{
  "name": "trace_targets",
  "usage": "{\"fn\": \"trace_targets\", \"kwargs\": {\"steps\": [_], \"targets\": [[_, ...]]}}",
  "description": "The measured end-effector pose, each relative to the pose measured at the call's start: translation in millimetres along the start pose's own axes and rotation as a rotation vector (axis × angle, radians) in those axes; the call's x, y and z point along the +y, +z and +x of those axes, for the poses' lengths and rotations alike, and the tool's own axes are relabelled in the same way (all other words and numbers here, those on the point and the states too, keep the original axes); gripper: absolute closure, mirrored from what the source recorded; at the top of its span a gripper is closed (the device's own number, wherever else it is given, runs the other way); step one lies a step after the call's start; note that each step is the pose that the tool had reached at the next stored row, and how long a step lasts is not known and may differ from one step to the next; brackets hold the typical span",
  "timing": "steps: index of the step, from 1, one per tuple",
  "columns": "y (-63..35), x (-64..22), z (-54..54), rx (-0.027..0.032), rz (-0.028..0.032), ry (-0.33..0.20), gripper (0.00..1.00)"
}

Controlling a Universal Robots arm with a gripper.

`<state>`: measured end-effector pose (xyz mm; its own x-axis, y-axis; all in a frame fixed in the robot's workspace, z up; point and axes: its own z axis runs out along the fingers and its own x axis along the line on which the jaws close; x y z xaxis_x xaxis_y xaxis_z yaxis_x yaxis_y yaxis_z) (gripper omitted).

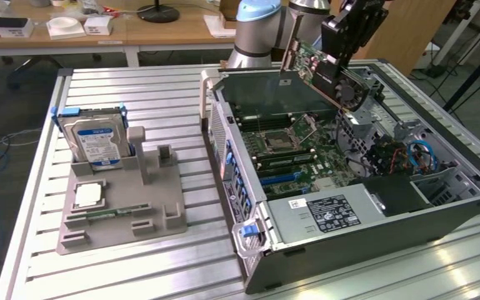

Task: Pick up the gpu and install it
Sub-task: 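Insert the gpu into the slot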

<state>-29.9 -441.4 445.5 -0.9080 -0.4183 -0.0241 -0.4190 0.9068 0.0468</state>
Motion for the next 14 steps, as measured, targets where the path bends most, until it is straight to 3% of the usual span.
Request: {"fn": "trace_targets", "kwargs": {"steps": [14], "targets": [[0.1,0.0,0.0,0.0081,-0.0044,-0.175,0.74]]}}
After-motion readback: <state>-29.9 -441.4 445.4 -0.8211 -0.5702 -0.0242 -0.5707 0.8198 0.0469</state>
